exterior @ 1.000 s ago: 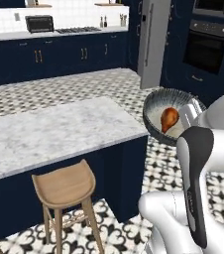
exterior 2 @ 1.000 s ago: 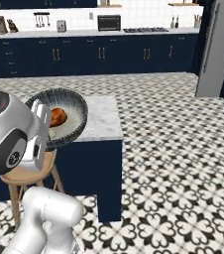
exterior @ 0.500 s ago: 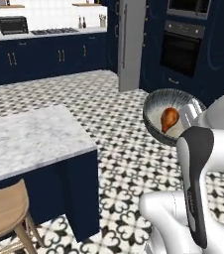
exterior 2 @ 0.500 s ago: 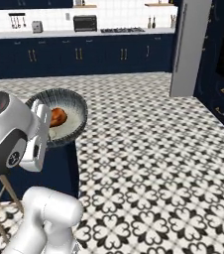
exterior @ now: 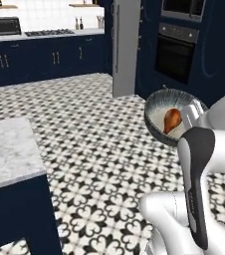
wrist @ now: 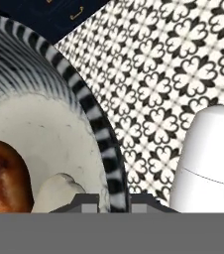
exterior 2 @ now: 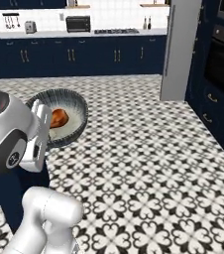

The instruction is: Pick the chicken drumstick and garlic from their plates and place them in the bowl. Then put the bowl in the fridge.

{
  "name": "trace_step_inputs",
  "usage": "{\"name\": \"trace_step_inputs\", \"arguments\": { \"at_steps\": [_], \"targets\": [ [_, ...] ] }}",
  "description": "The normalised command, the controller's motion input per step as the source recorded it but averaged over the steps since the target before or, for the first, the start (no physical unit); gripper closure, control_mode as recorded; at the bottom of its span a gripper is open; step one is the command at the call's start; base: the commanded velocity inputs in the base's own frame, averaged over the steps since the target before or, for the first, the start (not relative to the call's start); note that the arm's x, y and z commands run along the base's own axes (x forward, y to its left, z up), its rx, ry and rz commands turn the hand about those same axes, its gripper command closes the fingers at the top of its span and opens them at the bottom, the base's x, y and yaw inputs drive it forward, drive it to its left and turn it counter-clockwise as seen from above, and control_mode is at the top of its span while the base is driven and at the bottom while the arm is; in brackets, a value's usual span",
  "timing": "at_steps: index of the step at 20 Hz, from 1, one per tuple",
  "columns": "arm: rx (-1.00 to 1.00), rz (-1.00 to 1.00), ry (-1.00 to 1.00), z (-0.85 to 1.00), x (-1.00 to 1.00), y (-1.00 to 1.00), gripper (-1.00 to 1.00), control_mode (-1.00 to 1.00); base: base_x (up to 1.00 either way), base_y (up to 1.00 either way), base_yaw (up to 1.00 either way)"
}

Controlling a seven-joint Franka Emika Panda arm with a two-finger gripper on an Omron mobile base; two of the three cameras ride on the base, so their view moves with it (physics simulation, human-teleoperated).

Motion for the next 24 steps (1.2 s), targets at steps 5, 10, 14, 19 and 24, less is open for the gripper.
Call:
{"name": "trace_step_inputs", "arguments": {
  "at_steps": [5,10,14,19,24],
  "targets": [
    [0.00,0.00,0.00,0.00,0.00,0.00,1.00,1.00,0.82,-1.00,0.43],
    [0.00,0.00,0.00,0.00,0.00,0.00,1.00,1.00,1.00,-1.00,0.42],
    [0.00,0.00,0.00,0.00,0.00,0.00,1.00,1.00,1.00,-0.97,0.37],
    [0.00,0.00,0.00,0.00,0.00,0.00,1.00,1.00,1.00,-0.79,0.36],
    [0.00,0.00,0.00,0.00,0.00,0.00,1.00,1.00,1.00,-0.52,0.32]
  ]
}}
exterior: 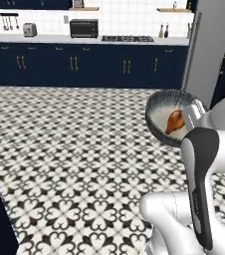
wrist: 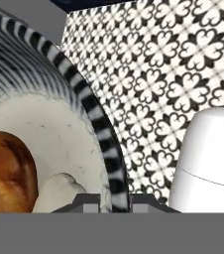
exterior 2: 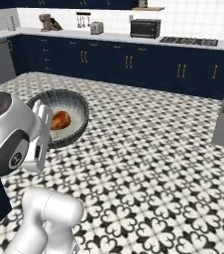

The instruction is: Pick the chicken drumstick and garlic from their plates and place them in the bowl. Then put the bowl in the fridge.

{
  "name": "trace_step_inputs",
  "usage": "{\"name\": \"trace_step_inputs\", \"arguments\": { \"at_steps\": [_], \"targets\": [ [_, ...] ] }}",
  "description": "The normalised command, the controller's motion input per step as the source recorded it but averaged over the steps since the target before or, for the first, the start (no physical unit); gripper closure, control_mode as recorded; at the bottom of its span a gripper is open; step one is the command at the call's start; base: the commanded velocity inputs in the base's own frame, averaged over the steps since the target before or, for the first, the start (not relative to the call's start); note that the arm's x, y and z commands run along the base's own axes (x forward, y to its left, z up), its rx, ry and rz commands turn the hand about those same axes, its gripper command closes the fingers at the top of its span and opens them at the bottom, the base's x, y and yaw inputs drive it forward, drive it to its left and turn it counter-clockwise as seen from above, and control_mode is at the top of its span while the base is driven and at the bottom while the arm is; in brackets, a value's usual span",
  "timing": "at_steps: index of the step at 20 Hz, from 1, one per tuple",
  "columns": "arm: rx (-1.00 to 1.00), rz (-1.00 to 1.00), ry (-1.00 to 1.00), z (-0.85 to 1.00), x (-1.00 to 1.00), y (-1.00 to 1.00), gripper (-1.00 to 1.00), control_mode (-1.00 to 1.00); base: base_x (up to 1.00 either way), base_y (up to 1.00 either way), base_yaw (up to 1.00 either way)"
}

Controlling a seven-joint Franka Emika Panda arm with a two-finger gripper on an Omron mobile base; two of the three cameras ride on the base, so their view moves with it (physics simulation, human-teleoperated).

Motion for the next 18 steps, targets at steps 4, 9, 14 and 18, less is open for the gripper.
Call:
{"name": "trace_step_inputs", "arguments": {
  "at_steps": [4,9,14,18],
  "targets": [
    [0.00,0.00,0.00,0.00,0.00,0.00,1.00,1.00,1.00,-0.48,0.28],
    [0.00,0.00,0.00,0.00,0.00,0.00,1.00,1.00,1.00,-0.33,0.24],
    [0.00,0.00,0.00,0.00,0.00,0.00,1.00,1.00,1.00,-0.58,0.06],
    [0.00,0.00,0.00,0.00,0.00,0.00,1.00,1.00,1.00,-0.39,-0.11]
  ]
}}
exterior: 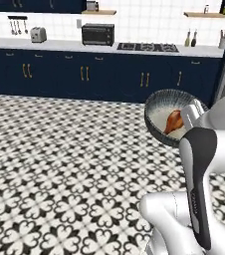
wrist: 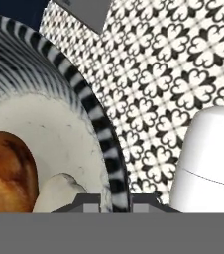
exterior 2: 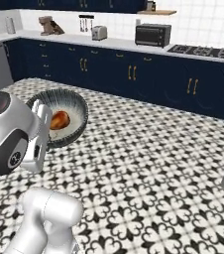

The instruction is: Pick the chicken drumstick and garlic from their plates and place them in the bowl. Then put the bowl in the fridge.

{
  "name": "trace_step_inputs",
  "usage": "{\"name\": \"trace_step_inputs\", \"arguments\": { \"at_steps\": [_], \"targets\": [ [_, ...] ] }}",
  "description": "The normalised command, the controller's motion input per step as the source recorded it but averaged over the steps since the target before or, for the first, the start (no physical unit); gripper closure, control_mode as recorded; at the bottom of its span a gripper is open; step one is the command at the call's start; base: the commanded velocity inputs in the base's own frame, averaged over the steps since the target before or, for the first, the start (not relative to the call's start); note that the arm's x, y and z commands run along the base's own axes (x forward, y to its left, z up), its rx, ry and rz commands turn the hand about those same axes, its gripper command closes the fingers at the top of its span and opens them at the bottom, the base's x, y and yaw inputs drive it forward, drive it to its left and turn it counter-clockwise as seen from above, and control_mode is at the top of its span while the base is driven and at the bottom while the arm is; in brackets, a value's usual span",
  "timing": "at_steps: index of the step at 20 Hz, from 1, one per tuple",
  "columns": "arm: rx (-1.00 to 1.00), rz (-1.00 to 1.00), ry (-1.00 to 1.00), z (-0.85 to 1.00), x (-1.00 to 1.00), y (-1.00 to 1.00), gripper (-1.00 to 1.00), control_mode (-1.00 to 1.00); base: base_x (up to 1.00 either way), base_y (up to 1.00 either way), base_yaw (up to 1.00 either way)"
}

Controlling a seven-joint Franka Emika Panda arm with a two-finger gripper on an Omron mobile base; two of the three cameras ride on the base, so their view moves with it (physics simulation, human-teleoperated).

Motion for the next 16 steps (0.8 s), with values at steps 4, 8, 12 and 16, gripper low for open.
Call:
{"name": "trace_step_inputs", "arguments": {
  "at_steps": [4,8,12,16],
  "targets": [
    [0.00,0.00,0.00,0.00,0.00,0.00,1.00,1.00,1.00,0.00,-0.30],
    [0.00,0.00,0.00,0.00,0.00,0.00,1.00,1.00,1.00,0.28,-0.40],
    [0.00,0.00,0.00,0.00,0.00,0.00,1.00,1.00,1.00,0.87,-0.46],
    [0.00,0.00,0.00,0.00,0.00,0.00,1.00,1.00,1.00,1.00,-0.41]
  ]
}}
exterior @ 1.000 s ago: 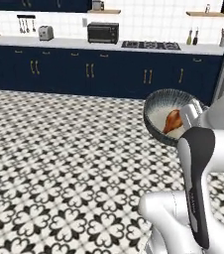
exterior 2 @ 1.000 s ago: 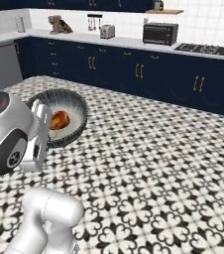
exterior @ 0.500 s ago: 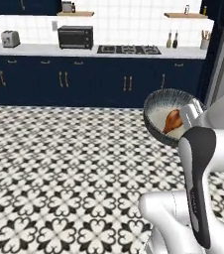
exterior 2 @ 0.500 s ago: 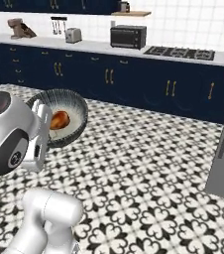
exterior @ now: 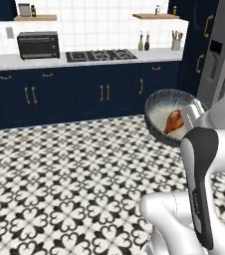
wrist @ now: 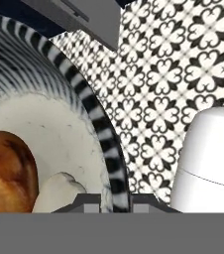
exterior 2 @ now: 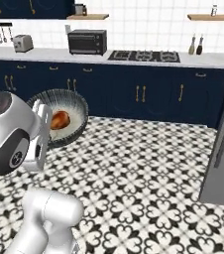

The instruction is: Pick the chicken drumstick and garlic from their plates and place them in the bowl. Then put the bowl in the fridge.

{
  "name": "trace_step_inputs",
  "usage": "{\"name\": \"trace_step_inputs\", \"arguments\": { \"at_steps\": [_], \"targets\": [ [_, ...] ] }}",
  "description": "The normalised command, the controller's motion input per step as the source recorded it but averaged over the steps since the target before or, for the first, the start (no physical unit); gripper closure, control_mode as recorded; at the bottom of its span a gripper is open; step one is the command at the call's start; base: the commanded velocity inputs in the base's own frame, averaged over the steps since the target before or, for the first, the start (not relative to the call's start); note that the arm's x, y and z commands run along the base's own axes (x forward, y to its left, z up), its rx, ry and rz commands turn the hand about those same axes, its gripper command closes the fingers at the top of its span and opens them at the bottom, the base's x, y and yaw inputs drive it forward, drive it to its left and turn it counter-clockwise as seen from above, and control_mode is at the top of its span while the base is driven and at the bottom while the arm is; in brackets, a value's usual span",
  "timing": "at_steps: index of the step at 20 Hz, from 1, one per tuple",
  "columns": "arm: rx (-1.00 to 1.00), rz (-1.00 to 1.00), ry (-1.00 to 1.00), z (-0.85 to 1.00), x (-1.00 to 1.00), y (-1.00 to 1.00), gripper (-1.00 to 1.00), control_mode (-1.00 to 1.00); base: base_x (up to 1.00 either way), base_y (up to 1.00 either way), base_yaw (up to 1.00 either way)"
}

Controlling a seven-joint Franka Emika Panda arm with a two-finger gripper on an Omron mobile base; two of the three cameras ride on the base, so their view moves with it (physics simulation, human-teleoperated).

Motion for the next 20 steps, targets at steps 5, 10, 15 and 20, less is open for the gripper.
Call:
{"name": "trace_step_inputs", "arguments": {
  "at_steps": [5,10,15,20],
  "targets": [
    [0.00,0.00,0.00,0.00,0.00,0.00,1.00,1.00,1.00,1.00,-0.53],
    [0.00,0.00,0.00,0.00,0.00,0.00,1.00,1.00,1.00,0.99,-0.57],
    [0.00,0.00,0.00,0.00,0.00,0.00,1.00,1.00,1.00,0.95,-0.62],
    [0.00,0.00,0.00,0.00,0.00,0.00,1.00,1.00,1.00,0.91,-0.65]
  ]
}}
